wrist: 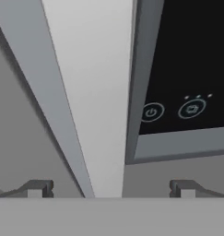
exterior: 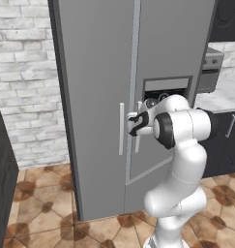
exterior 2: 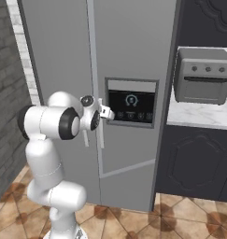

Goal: Place one of the steaks on the plate and the other in the bowl. Then place the bowl in the fridge.

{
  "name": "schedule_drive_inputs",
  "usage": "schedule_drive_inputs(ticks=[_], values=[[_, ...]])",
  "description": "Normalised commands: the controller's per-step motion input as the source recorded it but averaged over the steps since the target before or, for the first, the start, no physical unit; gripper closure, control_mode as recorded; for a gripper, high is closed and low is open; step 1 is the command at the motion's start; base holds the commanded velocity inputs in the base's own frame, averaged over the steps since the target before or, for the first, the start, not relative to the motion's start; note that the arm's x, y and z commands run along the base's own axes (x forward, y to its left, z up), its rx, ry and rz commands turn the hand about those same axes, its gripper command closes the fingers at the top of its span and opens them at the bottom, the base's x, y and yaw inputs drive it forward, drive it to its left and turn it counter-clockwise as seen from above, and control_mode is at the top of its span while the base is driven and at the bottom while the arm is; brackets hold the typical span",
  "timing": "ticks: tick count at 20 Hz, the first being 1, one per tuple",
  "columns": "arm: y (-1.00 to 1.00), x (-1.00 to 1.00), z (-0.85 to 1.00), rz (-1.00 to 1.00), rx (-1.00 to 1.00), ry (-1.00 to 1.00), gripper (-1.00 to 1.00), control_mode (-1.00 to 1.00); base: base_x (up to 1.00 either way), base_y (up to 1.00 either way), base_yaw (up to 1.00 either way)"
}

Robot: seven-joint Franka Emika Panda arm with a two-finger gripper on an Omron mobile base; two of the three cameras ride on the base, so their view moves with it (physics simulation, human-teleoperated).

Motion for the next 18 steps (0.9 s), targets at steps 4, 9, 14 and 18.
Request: schedule_drive_inputs(ticks=[4,9,14,18], values=[[-0.06,0.36,-0.09,0.00,0.00,0.00,-1.00,-1.00,0.00,0.00,0.00],[0.00,0.25,-0.20,0.00,0.00,-0.01,-1.00,-1.00,0.00,0.00,0.00],[0.00,0.13,-0.04,0.00,0.00,-0.01,-1.00,-1.00,0.00,0.00,0.00],[0.00,0.07,0.00,0.00,0.00,0.00,1.00,-1.00,0.00,0.00,0.00]])
